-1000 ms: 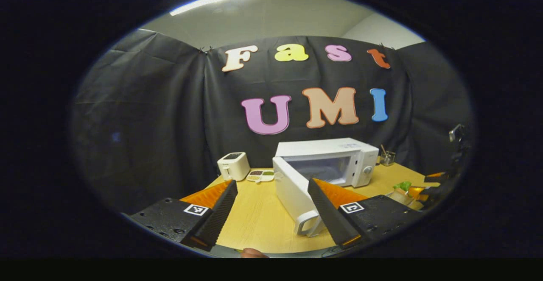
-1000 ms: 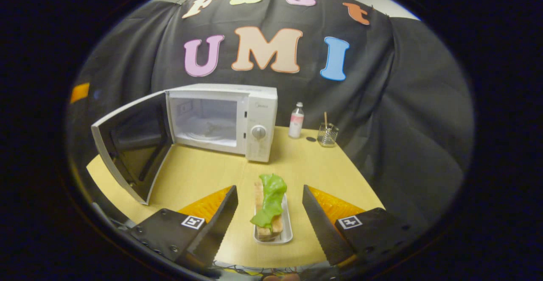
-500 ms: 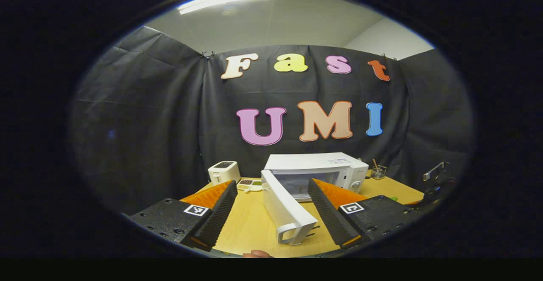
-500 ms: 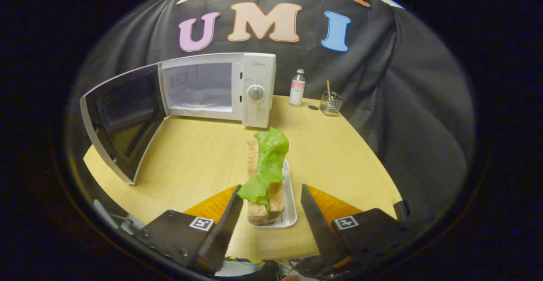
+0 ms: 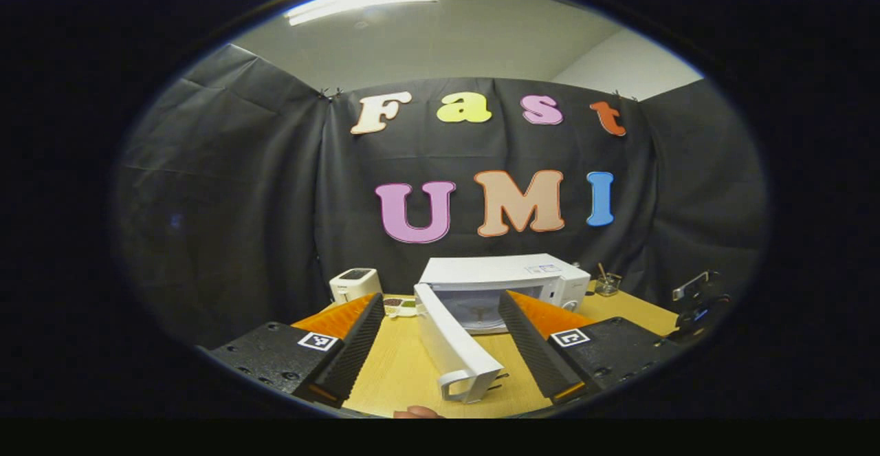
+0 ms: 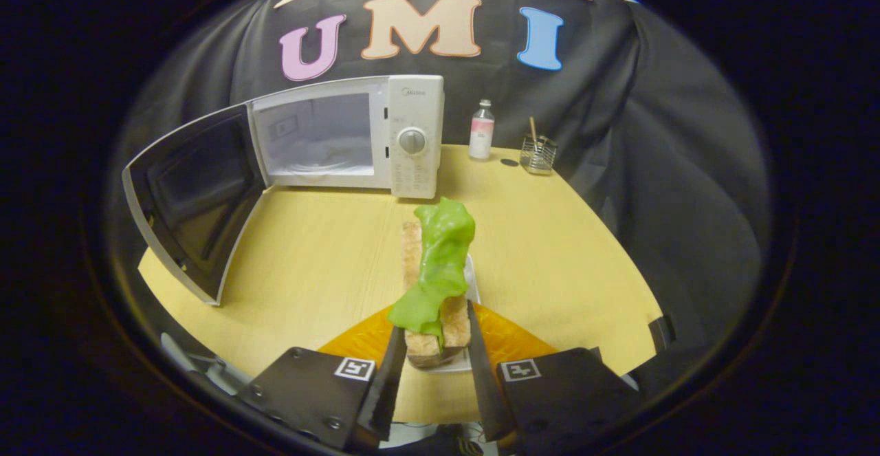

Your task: Open the microwave oven with the left hand, put the food in, and close the microwave oven.

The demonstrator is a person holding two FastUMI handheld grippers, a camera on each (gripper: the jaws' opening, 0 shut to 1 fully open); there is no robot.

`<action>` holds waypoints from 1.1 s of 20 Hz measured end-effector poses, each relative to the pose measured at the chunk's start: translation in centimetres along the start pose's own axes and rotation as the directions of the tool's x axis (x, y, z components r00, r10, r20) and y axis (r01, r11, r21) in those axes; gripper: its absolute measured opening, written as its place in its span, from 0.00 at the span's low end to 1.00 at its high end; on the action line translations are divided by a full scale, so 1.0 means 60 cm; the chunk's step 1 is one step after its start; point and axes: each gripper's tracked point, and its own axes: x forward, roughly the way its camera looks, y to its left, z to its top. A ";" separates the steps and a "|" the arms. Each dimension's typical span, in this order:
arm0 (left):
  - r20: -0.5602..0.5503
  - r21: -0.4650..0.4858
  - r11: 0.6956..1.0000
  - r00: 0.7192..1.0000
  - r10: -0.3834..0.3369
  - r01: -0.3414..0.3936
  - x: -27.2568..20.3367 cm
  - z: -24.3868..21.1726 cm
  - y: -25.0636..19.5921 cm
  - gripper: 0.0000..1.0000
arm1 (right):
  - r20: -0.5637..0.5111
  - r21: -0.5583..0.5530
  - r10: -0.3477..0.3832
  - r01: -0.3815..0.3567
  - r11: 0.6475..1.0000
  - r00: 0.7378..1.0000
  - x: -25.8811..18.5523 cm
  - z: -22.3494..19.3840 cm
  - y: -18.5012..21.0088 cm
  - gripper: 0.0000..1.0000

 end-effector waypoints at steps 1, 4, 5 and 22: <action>0.002 -0.001 1.000 1.000 0.002 -0.002 0.001 0.000 0.000 0.96 | 0.000 -0.011 -0.005 0.005 1.000 1.000 -0.008 0.002 0.000 0.54; 0.007 -0.005 1.000 1.000 0.003 -0.003 0.005 0.002 0.001 1.00 | -0.010 -0.012 -0.005 0.005 1.000 1.000 -0.006 0.002 0.001 0.41; 0.007 -0.010 1.000 1.000 0.001 -0.001 0.006 0.002 0.001 0.96 | -0.010 -0.016 -0.008 0.007 1.000 1.000 -0.009 0.007 -0.001 0.36; -0.002 -0.015 1.000 1.000 -0.015 0.015 0.021 -0.007 0.000 0.96 | 0.072 0.074 0.046 -0.051 0.996 0.996 -0.021 0.125 0.016 0.34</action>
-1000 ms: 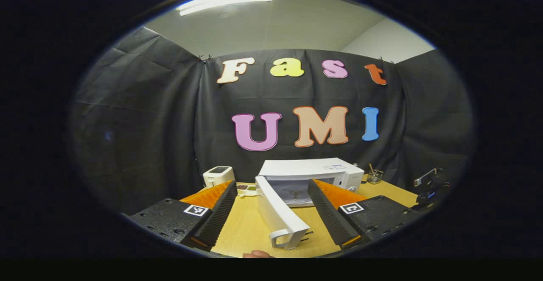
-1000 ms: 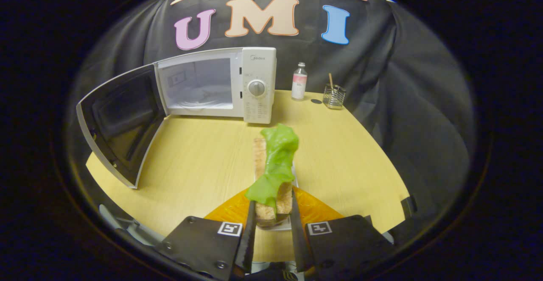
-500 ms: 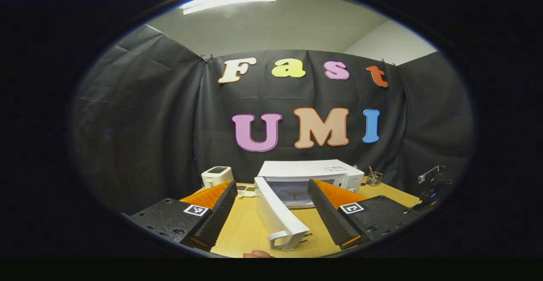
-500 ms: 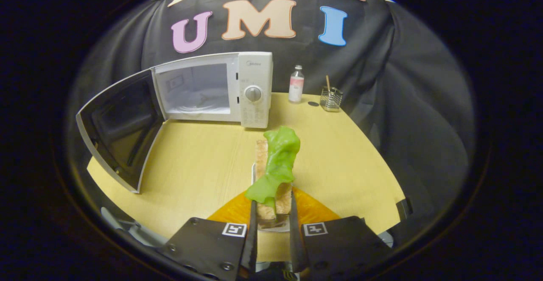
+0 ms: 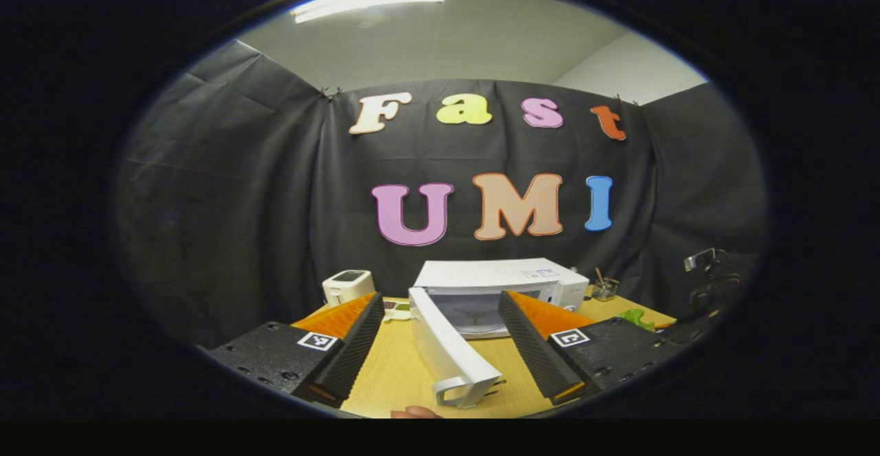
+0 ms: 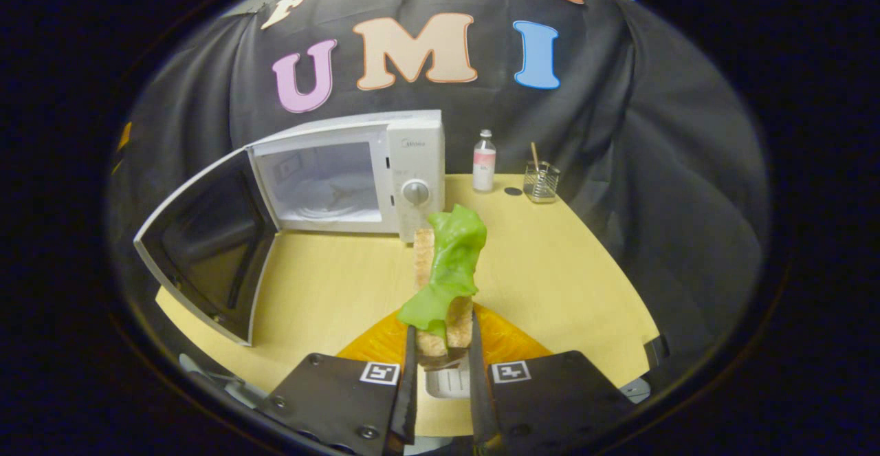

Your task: Open the microwave oven with the left hand, put the food in, and close the microwave oven.

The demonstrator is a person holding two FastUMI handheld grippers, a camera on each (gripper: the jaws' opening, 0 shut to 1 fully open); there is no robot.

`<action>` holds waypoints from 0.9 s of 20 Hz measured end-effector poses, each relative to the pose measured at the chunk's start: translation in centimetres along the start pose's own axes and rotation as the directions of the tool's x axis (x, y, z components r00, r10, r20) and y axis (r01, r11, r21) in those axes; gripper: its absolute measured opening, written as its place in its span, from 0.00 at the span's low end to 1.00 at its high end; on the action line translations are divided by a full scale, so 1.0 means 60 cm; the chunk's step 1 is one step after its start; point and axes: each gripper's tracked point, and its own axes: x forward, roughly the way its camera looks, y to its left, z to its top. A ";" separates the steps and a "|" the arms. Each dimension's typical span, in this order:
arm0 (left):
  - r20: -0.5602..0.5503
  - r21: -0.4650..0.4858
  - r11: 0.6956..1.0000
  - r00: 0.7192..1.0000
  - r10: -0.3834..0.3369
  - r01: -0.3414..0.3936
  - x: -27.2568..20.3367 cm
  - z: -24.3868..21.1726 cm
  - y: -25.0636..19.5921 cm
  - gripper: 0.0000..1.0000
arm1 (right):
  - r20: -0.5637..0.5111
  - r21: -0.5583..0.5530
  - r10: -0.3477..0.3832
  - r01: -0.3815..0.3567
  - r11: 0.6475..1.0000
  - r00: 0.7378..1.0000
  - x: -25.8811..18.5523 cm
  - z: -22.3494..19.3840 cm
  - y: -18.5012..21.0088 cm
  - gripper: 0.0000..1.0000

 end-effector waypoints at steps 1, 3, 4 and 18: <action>-0.002 0.002 1.000 1.000 0.002 -0.002 0.000 -0.001 0.002 0.96 | 0.003 0.005 0.013 -0.013 1.000 1.000 0.005 0.007 0.011 0.34; 0.003 0.026 1.000 1.000 0.002 -0.002 0.001 0.003 0.005 0.96 | -0.001 0.003 0.037 -0.037 0.999 0.999 0.016 0.015 0.036 0.34; 0.013 0.035 0.999 1.000 -0.002 0.002 -0.001 0.008 0.006 0.97 | -0.002 0.004 0.051 -0.051 0.999 0.999 0.023 0.018 0.050 0.34; -0.024 0.049 0.996 0.997 -0.075 0.076 0.004 -0.036 0.029 0.96 | 0.024 0.105 0.165 -0.166 0.980 0.986 0.166 0.116 0.281 0.34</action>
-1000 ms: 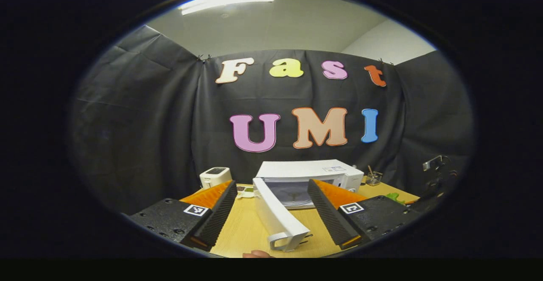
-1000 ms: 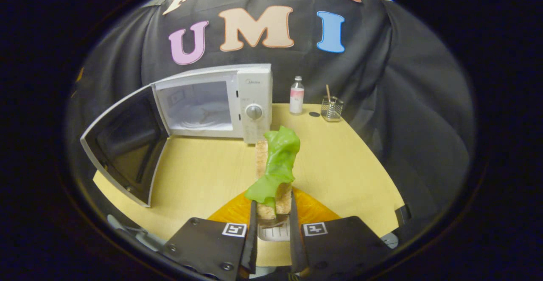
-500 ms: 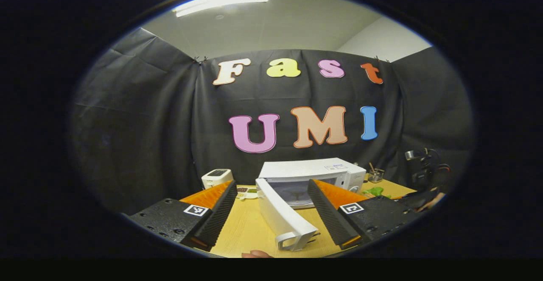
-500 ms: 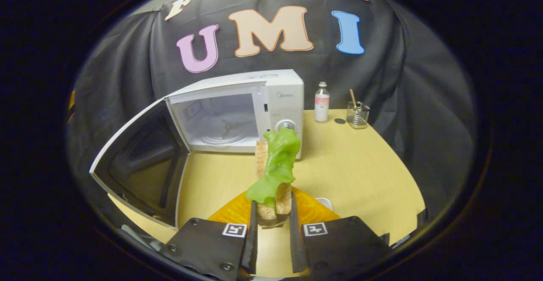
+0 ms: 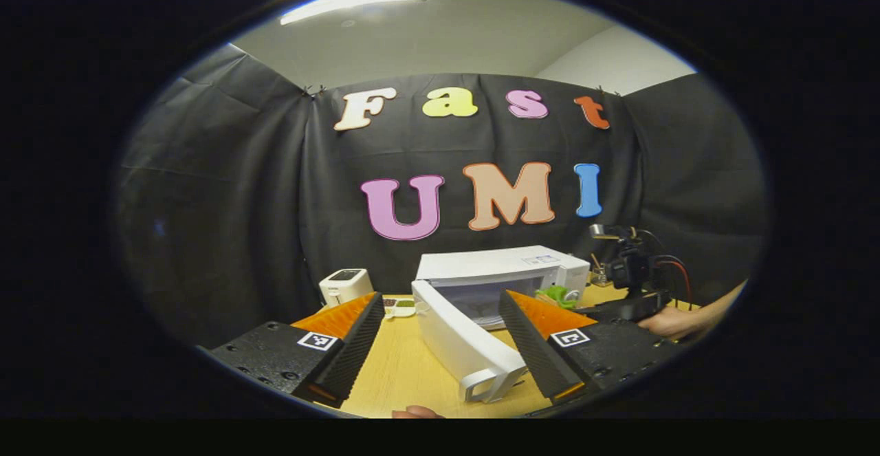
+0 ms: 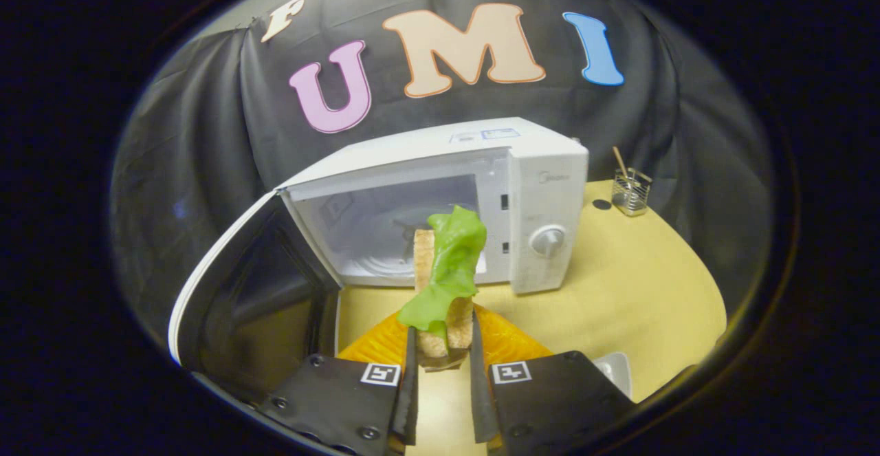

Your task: Open the microwave oven with the left hand, put the food in, and close the microwave oven.

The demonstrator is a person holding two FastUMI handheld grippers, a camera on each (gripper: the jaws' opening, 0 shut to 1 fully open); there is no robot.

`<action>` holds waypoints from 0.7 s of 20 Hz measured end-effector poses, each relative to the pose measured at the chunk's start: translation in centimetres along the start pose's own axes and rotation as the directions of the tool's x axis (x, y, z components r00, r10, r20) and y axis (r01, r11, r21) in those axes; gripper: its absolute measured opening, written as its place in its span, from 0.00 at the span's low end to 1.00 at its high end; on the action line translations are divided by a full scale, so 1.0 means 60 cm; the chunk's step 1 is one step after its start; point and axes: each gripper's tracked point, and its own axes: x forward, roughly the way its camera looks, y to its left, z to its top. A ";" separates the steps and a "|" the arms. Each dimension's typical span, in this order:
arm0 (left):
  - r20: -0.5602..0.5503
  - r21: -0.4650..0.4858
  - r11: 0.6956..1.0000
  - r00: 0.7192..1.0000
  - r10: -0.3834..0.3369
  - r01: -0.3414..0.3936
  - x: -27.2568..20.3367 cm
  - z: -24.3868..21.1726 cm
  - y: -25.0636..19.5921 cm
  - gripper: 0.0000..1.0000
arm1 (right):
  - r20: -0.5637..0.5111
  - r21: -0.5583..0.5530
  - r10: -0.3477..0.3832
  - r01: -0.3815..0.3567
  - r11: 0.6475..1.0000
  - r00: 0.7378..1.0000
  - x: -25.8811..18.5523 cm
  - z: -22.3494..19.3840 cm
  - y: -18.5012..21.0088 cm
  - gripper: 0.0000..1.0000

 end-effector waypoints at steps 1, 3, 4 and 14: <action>-0.001 0.001 1.000 1.000 -0.003 0.003 0.002 -0.001 0.002 0.96 | 0.001 0.016 0.010 -0.010 1.000 1.000 0.014 0.003 0.015 0.34; -0.005 0.013 1.000 1.000 0.004 -0.004 0.002 -0.004 0.013 0.96 | 0.004 0.065 0.030 -0.030 0.997 1.000 0.042 0.010 0.044 0.34; -0.008 0.015 1.000 1.000 0.011 -0.011 0.001 -0.006 0.019 0.96 | 0.008 0.089 0.032 -0.033 0.995 0.999 0.056 0.016 0.055 0.34; -0.043 0.029 0.994 0.993 0.111 -0.110 -0.002 -0.019 0.079 0.96 | 0.009 0.419 -0.023 0.017 0.908 1.000 0.207 0.049 0.132 0.34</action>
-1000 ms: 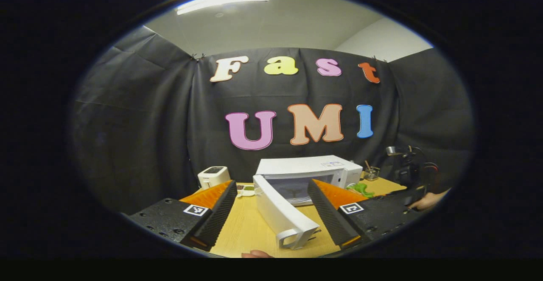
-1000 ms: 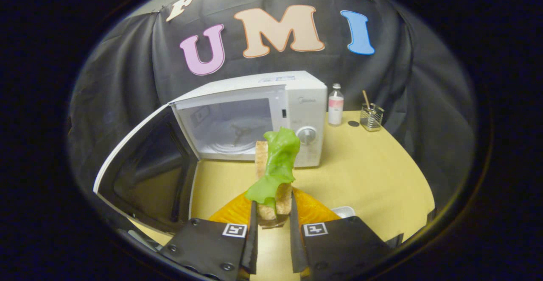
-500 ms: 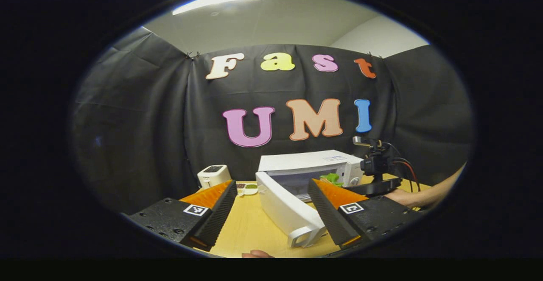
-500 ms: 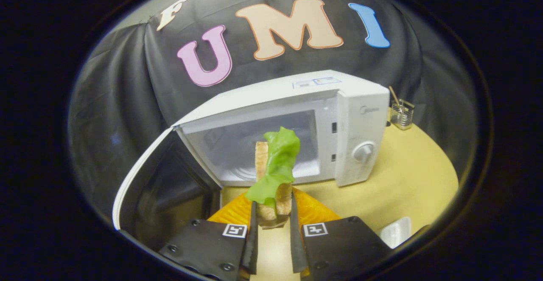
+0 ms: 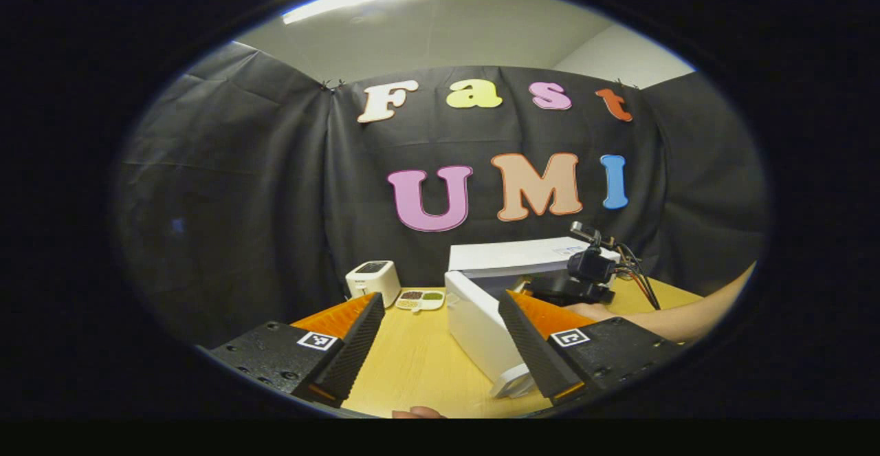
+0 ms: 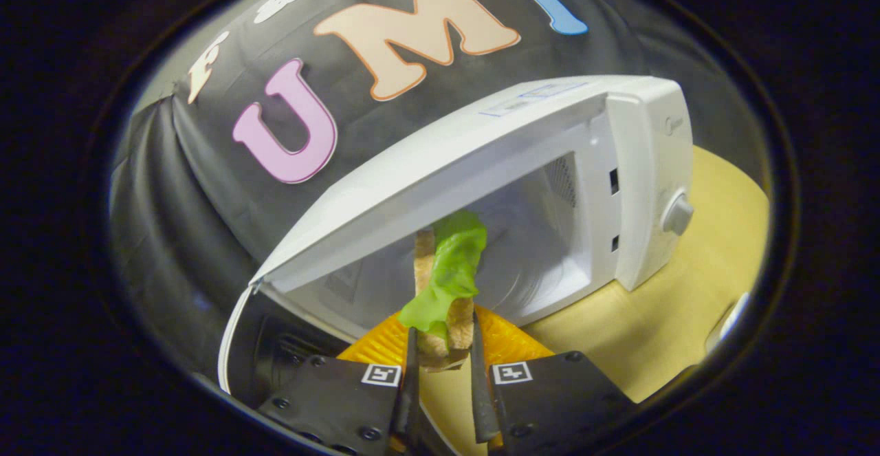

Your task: Open the microwave oven with the left hand, put the food in, and close the microwave oven.

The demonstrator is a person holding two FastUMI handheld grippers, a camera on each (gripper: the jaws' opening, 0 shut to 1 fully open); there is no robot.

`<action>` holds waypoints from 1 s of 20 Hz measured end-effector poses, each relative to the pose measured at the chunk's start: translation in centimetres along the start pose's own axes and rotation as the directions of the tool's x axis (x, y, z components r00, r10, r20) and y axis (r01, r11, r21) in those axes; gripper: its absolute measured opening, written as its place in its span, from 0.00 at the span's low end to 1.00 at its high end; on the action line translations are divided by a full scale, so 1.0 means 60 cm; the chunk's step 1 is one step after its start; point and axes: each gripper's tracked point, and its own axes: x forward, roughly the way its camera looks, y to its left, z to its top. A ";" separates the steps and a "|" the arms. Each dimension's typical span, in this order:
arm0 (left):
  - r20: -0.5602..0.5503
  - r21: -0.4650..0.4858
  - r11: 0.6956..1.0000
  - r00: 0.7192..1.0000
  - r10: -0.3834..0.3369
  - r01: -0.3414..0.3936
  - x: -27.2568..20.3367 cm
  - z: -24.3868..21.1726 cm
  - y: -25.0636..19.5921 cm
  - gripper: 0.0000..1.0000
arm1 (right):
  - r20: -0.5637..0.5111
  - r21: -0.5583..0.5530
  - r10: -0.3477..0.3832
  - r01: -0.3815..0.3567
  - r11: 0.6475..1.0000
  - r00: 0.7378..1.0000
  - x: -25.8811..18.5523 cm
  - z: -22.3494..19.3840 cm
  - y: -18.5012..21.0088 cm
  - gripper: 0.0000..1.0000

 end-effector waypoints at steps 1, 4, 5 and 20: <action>0.005 0.014 1.000 1.000 0.013 -0.013 0.002 0.002 0.010 0.96 | 0.000 0.031 -0.003 0.003 1.000 1.000 0.012 0.000 0.006 0.34; 0.007 0.022 0.999 0.999 0.044 -0.044 0.007 0.003 0.032 1.00 | 0.021 0.076 -0.035 0.034 0.997 0.999 0.045 0.006 0.003 0.34; 0.003 0.016 0.999 0.999 0.050 -0.050 0.008 0.003 0.036 1.00 | 0.028 0.100 -0.045 0.041 0.994 0.999 0.056 0.008 0.001 0.34; -0.053 0.007 0.999 0.998 0.045 -0.045 0.039 -0.031 0.042 0.96 | -0.014 0.215 -0.139 0.139 0.967 0.990 0.133 0.011 -0.027 0.43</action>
